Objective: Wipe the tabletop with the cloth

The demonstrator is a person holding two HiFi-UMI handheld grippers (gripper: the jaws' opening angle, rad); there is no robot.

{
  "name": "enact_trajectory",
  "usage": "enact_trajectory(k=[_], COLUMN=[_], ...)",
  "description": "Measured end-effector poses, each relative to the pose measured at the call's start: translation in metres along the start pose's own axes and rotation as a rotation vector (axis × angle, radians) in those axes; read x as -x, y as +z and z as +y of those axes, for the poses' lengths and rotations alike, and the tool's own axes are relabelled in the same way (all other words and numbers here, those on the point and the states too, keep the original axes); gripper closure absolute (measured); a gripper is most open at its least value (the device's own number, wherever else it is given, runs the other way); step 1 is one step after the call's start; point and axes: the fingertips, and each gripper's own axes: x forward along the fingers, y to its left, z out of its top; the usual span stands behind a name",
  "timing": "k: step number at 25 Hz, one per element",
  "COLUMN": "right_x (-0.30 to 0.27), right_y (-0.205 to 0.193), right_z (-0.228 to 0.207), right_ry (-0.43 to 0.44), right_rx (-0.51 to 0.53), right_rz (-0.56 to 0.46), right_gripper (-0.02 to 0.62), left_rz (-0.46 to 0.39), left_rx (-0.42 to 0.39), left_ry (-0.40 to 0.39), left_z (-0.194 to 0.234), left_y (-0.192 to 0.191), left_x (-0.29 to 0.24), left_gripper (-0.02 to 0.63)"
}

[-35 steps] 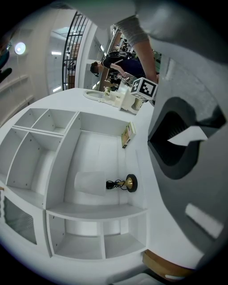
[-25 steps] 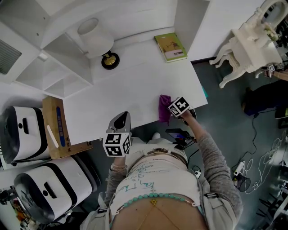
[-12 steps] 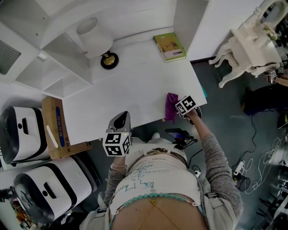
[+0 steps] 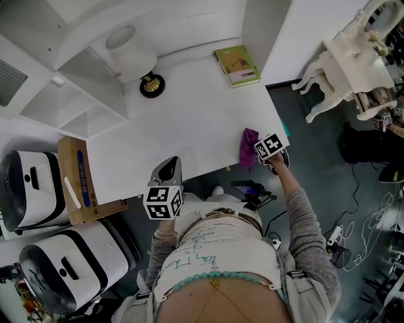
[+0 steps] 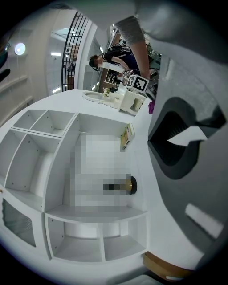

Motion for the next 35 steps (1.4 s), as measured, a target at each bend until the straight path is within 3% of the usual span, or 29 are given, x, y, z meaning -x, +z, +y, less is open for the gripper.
enact_trajectory(k=[15,35], right_x=[0.017,0.047], right_y=[-0.019,-0.053], right_z=[-0.043,-0.119], right_ry=[-0.067,-0.226], right_rx=[-0.099,-0.231], right_rz=[-0.009,-0.018], right_gripper=[0.508,0.509], left_rz=[0.002,0.009], left_rx=[-0.004,-0.004], left_ry=[-0.004,-0.008], left_z=[0.0,0.0], left_y=[0.002,0.005], left_x=[-0.003,-0.013], left_gripper=[0.604,0.604])
